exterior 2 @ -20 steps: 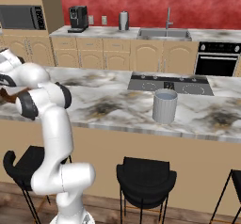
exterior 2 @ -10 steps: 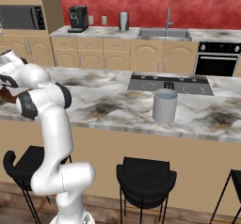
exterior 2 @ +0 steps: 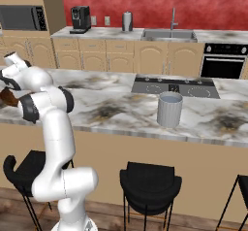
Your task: There are four ice cubes in the ice bowl. Place two ice cubes in each glass of water.
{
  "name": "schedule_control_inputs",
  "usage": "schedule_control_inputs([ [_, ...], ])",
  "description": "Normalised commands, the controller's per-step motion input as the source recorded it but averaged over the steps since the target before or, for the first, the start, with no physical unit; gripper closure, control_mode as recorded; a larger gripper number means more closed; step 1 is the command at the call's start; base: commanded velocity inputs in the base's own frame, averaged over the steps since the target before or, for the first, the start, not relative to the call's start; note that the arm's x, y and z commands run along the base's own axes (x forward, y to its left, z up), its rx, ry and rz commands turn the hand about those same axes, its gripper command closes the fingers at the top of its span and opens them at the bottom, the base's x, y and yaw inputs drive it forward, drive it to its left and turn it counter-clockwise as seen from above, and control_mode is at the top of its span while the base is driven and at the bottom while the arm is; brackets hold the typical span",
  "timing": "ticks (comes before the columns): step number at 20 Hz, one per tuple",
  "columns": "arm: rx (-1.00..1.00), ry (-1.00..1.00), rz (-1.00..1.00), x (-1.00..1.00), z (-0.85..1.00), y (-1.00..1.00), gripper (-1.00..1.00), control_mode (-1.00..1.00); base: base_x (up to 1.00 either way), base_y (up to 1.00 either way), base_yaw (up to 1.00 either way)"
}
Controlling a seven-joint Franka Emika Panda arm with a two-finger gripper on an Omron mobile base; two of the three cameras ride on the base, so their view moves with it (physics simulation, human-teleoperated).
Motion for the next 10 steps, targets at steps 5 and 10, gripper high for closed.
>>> schedule_control_inputs([
  [5,0.00,0.00,0.00,0.08,0.00,0.10,-1.00,-1.00,0.00,0.00,0.00],
  [10,0.00,0.00,0.00,0.15,-0.02,0.07,-1.00,-1.00,0.00,0.00,0.00],
])
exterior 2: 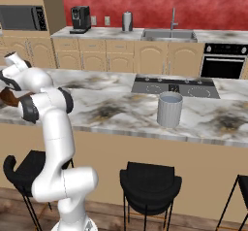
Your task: There are four ice cubes in the ice bowl. Place two ice cubes in each glass of water.
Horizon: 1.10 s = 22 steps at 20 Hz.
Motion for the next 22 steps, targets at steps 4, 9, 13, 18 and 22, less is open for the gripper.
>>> schedule_control_inputs([
  [4,0.00,-0.04,0.00,0.18,-0.11,0.04,-1.00,-1.00,0.00,0.00,0.00],
  [9,0.00,-0.02,0.00,0.15,-0.15,0.05,-1.00,-1.00,0.00,0.00,0.00],
  [13,-0.02,-0.01,0.00,0.04,-0.14,0.06,-1.00,-1.00,0.00,0.00,0.00],
  [18,-0.04,0.00,0.00,0.00,-0.30,0.00,-1.00,-1.00,0.00,0.00,0.00],
  [22,-0.03,0.00,0.00,0.00,-0.43,0.00,1.00,-1.00,0.00,0.00,0.00],
])
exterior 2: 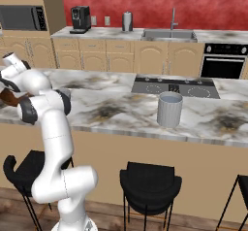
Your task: There are four ice cubes in the ice bowl. Place two ice cubes in each glass of water.
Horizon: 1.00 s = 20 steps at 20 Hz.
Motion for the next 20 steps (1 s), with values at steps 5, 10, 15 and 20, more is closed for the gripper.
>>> schedule_control_inputs([
  [5,-0.03,0.00,0.00,0.00,-0.44,0.00,1.00,-1.00,0.00,0.00,0.00],
  [10,-0.01,0.00,0.00,0.00,-0.47,-0.01,1.00,-1.00,0.00,0.00,0.00],
  [15,0.00,0.00,0.00,0.00,-0.37,-0.09,1.00,-1.00,0.00,0.00,0.00],
  [20,0.00,0.00,0.00,-0.06,-0.10,-0.11,1.00,-1.00,0.00,0.00,0.00],
])
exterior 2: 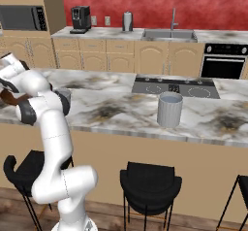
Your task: There are four ice cubes in the ice bowl. Place two ice cubes in each glass of water.
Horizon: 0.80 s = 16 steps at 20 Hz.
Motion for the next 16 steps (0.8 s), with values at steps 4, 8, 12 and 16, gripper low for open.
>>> schedule_control_inputs([
  [4,0.06,0.00,0.00,-0.22,0.26,-0.12,1.00,-1.00,0.00,0.00,0.00],
  [8,0.08,0.00,-0.08,-0.38,0.53,-0.16,1.00,-1.00,0.00,0.00,0.00],
  [12,0.05,0.00,-0.20,-0.52,0.42,-0.36,1.00,-1.00,0.00,0.00,0.00],
  [16,0.04,-0.02,-0.30,-0.73,0.11,-0.81,1.00,-1.00,0.00,0.00,0.00],
])
